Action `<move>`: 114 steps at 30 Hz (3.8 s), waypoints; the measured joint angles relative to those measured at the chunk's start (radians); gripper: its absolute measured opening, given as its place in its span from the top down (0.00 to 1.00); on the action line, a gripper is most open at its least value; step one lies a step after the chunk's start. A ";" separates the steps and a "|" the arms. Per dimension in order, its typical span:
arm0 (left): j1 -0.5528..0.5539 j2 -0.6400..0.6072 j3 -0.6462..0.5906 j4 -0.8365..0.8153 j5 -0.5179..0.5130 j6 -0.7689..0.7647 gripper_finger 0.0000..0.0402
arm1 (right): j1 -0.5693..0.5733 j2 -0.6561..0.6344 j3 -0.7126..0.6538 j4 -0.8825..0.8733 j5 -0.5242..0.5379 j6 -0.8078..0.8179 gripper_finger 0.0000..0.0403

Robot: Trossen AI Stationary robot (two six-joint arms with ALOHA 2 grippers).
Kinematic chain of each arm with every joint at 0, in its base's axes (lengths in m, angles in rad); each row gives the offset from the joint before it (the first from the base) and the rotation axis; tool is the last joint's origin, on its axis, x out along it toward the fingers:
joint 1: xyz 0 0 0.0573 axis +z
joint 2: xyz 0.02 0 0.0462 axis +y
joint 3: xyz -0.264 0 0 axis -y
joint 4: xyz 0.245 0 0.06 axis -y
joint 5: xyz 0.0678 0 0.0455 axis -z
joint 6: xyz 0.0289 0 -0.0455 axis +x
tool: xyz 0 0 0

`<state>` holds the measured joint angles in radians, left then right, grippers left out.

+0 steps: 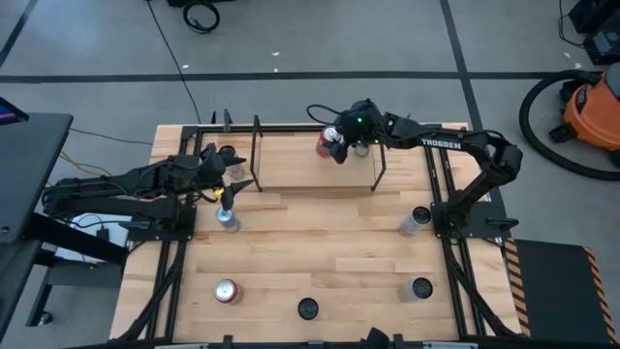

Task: Place canned beverage on shelf
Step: Put the top orange soda can on the shelf

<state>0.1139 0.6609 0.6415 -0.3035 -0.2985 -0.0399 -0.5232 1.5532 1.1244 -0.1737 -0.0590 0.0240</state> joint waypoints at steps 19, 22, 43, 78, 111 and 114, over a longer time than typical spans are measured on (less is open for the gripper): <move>0.000 0.000 0.000 0.000 0.000 0.000 0.21 | 0.033 0.009 0.001 -0.061 -0.024 -0.020 0.23; 0.000 0.000 0.000 0.000 0.000 0.000 0.21 | 0.046 0.035 0.001 -0.079 -0.017 -0.033 0.23; 0.000 0.000 0.000 -0.001 0.000 0.000 0.21 | 0.062 0.060 0.002 -0.023 -0.013 -0.053 0.14; 0.000 0.000 0.000 -0.001 0.000 -0.001 0.21 | 0.097 -0.039 0.002 0.055 0.045 -0.080 0.14; 0.000 0.000 0.000 -0.001 0.000 -0.002 0.21 | 0.108 -0.034 0.002 -0.059 0.056 -0.064 0.90; 0.000 0.000 0.000 -0.001 0.000 -0.002 0.21 | 0.107 -0.034 0.002 -0.059 0.059 -0.051 0.97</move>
<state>0.1139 0.6609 0.6415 -0.3042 -0.2985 -0.0414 -0.4166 1.5188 1.1259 -0.2329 -0.0002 -0.0273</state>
